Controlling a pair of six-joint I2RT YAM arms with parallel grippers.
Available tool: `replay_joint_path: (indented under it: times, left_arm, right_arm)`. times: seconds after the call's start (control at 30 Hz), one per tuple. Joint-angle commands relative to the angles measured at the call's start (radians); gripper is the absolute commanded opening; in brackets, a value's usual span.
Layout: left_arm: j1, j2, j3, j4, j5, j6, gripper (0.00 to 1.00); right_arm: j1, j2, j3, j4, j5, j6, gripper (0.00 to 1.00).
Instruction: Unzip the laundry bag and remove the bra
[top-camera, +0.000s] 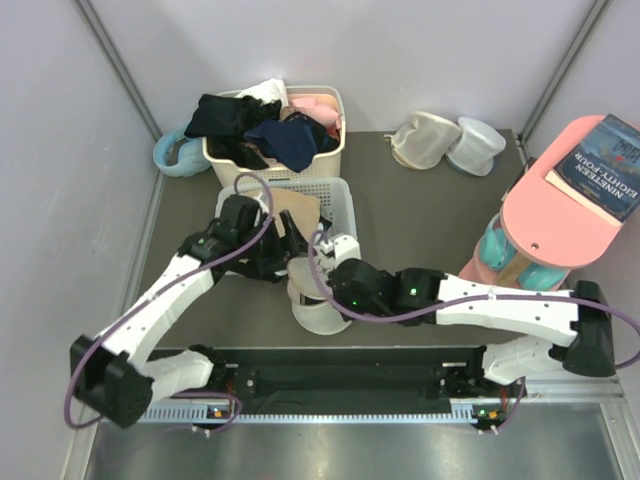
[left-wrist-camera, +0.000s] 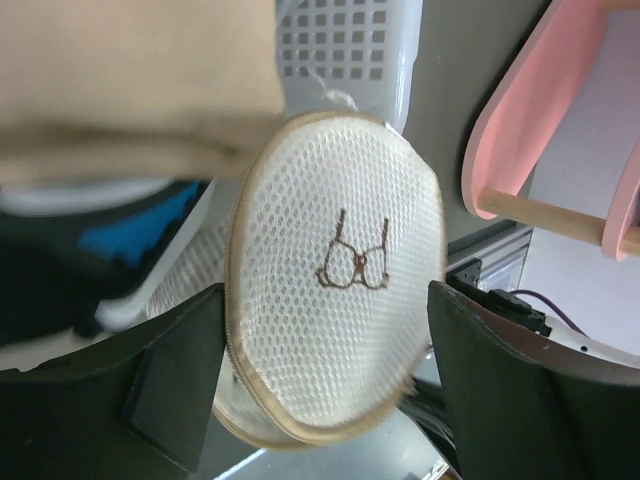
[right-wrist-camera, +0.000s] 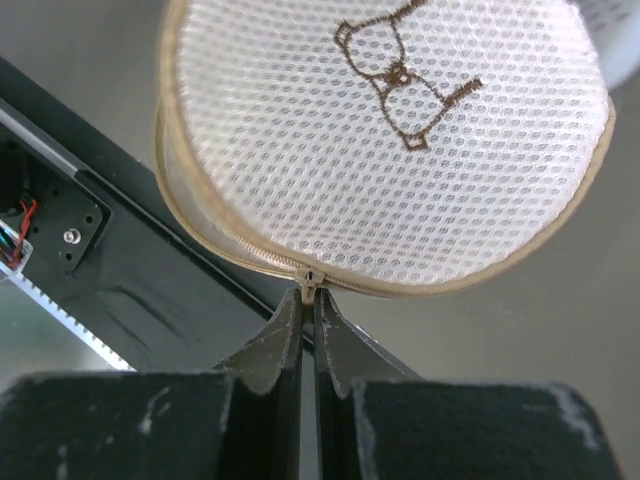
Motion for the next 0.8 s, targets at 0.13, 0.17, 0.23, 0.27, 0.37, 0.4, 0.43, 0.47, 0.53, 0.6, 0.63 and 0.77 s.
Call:
replay_joint_path:
  times: [0.13, 0.17, 0.23, 0.27, 0.37, 0.4, 0.43, 0.47, 0.53, 0.6, 0.63, 0.77]
  left_arm:
    - [0.005, -0.353, -0.218, -0.145, -0.036, -0.190, 0.83]
    - [0.003, -0.375, -0.234, -0.162, -0.044, -0.201, 0.83]
    - [0.003, -0.421, -0.260, -0.182, -0.064, -0.218, 0.82]
    - [0.005, -0.427, -0.268, -0.193, -0.075, -0.221, 0.82]
    - [0.003, -0.429, -0.288, -0.188, -0.069, -0.236, 0.80]
    - [0.003, -0.429, -0.300, -0.180, -0.064, -0.239, 0.78]
    - [0.003, -0.429, -0.304, -0.174, -0.065, -0.241, 0.75]
    - [0.003, -0.430, -0.311, -0.168, -0.068, -0.241, 0.61]
    - [0.003, -0.436, -0.327, -0.151, -0.079, -0.248, 0.40]
    - [0.003, -0.439, -0.347, -0.138, -0.087, -0.258, 0.14]
    - [0.005, -0.446, -0.352, -0.133, -0.098, -0.262, 0.07]
    - [0.003, -0.455, -0.369, -0.121, -0.115, -0.264, 0.00]
  right_arm:
    - [0.011, 0.178, 0.151, 0.170, -0.099, -0.071, 0.00]
    - [0.014, 0.190, 0.162, 0.175, -0.114, -0.082, 0.00]
    - [0.017, 0.222, 0.191, 0.182, -0.130, -0.091, 0.00]
    - [0.019, 0.230, 0.197, 0.186, -0.138, -0.096, 0.00]
    - [0.022, 0.233, 0.199, 0.190, -0.145, -0.096, 0.00]
    - [0.022, 0.230, 0.192, 0.192, -0.145, -0.094, 0.00]
    - [0.023, 0.221, 0.186, 0.190, -0.145, -0.093, 0.00]
    - [0.022, 0.215, 0.180, 0.192, -0.139, -0.089, 0.00]
    - [0.022, 0.195, 0.159, 0.184, -0.135, -0.085, 0.00]
    - [0.023, 0.178, 0.133, 0.172, -0.124, -0.076, 0.00]
    - [0.022, 0.158, 0.120, 0.167, -0.116, -0.070, 0.00]
    - [0.019, 0.094, 0.048, 0.123, -0.084, -0.050, 0.00]
